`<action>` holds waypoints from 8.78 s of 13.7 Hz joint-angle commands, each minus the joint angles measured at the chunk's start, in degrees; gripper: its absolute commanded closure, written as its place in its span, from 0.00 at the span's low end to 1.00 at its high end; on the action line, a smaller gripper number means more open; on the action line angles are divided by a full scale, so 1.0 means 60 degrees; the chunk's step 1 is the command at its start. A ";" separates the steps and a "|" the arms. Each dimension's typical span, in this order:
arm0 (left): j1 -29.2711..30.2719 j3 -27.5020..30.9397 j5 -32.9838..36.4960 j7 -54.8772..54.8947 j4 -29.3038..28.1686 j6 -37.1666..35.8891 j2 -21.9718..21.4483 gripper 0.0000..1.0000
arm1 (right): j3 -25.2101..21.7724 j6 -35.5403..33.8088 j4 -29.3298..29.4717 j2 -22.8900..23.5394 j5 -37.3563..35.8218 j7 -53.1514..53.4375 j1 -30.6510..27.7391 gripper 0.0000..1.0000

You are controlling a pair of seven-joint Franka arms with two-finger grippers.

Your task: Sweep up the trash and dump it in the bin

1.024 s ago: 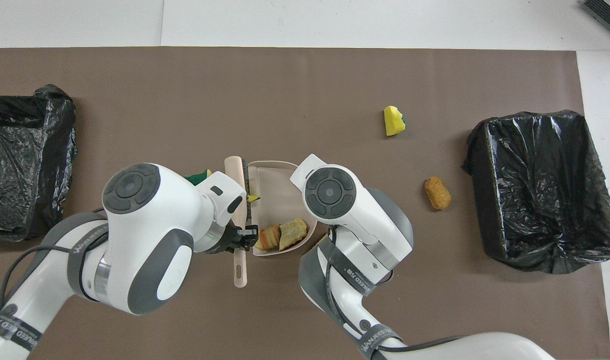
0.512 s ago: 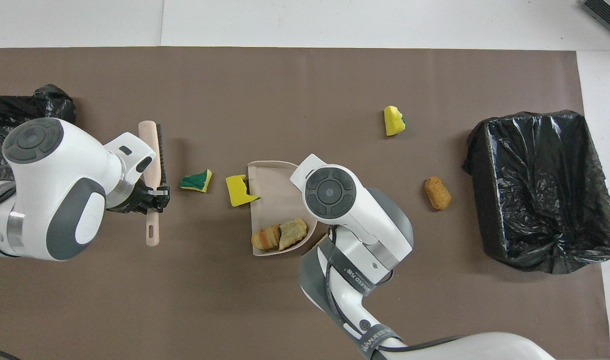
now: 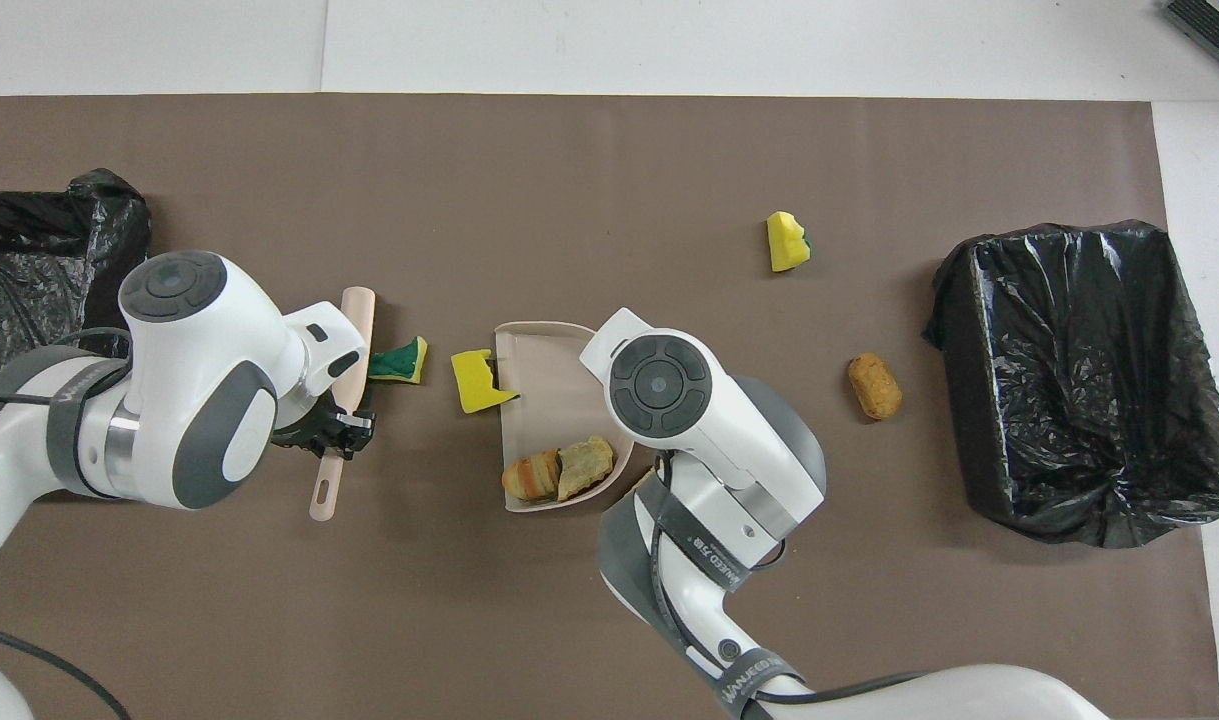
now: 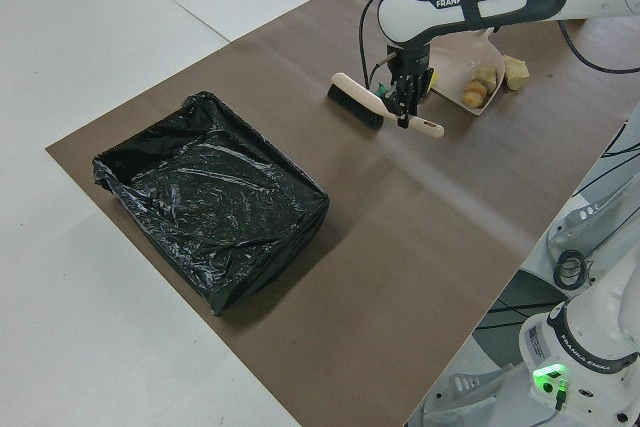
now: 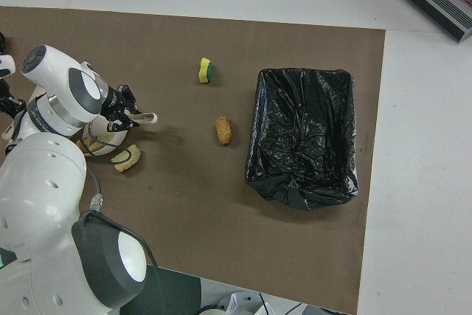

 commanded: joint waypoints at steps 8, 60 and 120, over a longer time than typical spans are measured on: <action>-0.0492 -0.2786 -0.0599 -0.2665 -0.0106 0.0005 -0.0259 1.00 | 0.0076 0.0239 -0.0245 -0.0209 0.0131 0.0008 -0.0139 1.00; -0.1167 -0.5512 -0.5289 -0.4526 -0.4295 0.2186 -0.4009 0.64 | -0.0129 -0.3438 0.1454 -0.2785 -0.5920 -0.8325 -0.7639 1.00; -0.0742 0.0703 0.0190 0.0253 0.4626 -0.2065 -0.0804 0.00 | 0.0560 -0.0509 -0.0681 -0.1496 0.3089 1.5403 0.1339 0.00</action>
